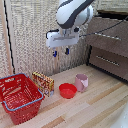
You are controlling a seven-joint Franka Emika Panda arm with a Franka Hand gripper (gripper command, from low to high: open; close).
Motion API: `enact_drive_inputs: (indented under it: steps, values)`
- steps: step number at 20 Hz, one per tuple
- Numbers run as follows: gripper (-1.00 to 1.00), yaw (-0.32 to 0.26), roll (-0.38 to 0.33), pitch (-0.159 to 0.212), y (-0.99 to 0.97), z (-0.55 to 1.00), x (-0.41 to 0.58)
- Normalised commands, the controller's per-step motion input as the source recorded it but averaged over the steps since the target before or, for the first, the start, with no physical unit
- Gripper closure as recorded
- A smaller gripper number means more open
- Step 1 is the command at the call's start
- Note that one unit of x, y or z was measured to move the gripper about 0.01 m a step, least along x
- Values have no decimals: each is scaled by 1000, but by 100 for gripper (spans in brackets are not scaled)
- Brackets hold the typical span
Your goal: Move your gripper in the direction of the red bowl and clutch it softly. Cautiously raise the red bowl up from the surface. Hover the red bowl above the basket and gently bring it down inside. Let go of the gripper's grasp when the red bowl is within the basket.
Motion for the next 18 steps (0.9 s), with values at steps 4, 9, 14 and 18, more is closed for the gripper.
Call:
enact_drive_inputs:
  steps: [4, 9, 14, 18]
  values:
    - [-100, -62, 0, 5, -74, -272, -388]
    - [-100, -63, 0, 13, -74, -337, -495]
    - [-100, -69, -1, 28, -31, -383, -466]
    - [-100, -158, -3, 58, 0, -486, -296]
